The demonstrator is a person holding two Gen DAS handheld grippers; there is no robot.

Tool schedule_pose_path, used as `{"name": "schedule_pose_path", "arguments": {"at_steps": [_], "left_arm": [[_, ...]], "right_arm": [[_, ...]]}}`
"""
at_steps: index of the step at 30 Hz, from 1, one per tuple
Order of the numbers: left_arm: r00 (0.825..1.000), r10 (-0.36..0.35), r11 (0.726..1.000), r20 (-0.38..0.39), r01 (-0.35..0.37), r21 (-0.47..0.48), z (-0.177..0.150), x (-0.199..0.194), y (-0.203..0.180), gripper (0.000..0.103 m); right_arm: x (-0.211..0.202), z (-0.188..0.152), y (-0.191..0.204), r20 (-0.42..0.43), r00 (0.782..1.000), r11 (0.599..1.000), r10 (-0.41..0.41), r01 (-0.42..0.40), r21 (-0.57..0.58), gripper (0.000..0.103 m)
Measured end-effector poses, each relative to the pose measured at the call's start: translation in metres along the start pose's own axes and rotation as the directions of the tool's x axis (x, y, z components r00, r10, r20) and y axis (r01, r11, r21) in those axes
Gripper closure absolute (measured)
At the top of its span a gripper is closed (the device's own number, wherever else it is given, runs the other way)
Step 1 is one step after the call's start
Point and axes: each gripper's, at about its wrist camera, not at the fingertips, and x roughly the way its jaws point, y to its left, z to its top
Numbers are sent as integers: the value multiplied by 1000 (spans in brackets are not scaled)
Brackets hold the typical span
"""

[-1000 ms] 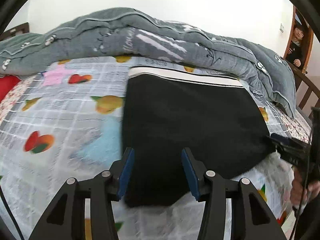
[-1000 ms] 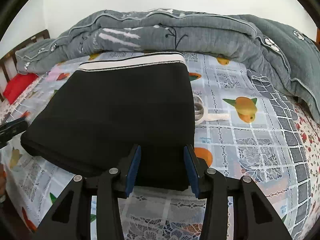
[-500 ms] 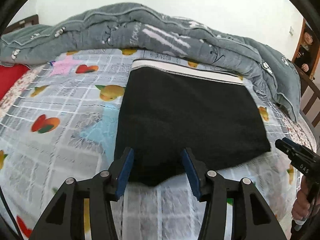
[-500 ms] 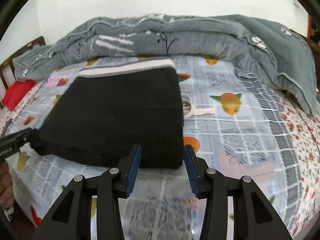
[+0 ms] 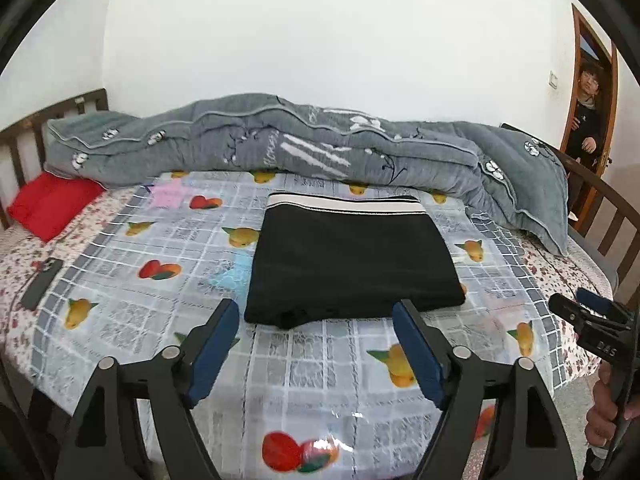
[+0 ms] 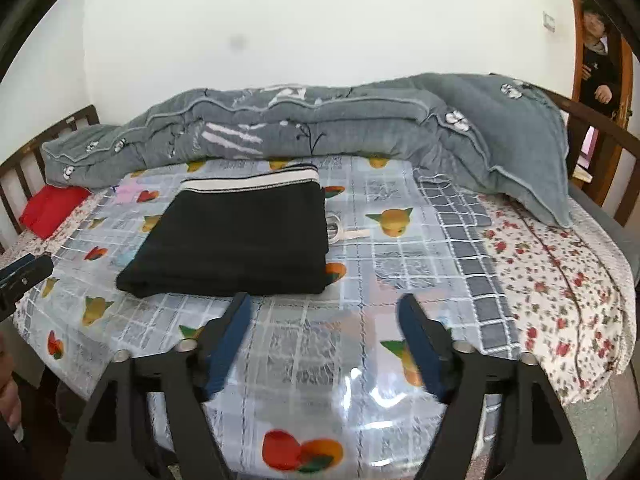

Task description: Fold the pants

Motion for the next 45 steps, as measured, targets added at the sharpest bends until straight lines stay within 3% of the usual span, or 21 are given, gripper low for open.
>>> {"name": "schedule_pose_path", "arguments": {"at_steps": [4, 17, 45], "left_arm": [[1000, 9, 1000, 10, -9, 16, -9, -25, -9, 17], [999, 23, 1000, 39, -23, 11, -22, -54, -22, 17], [998, 32, 999, 52, -32, 16, -24, -62, -24, 17]], "right_arm": [[-31, -7, -4, 59, 998, 1000, -20, 20, -1, 0], [-68, -24, -11, 82, 996, 1000, -23, 22, 17, 0], [-74, -31, -7, 73, 997, 999, -31, 29, 30, 0]]}}
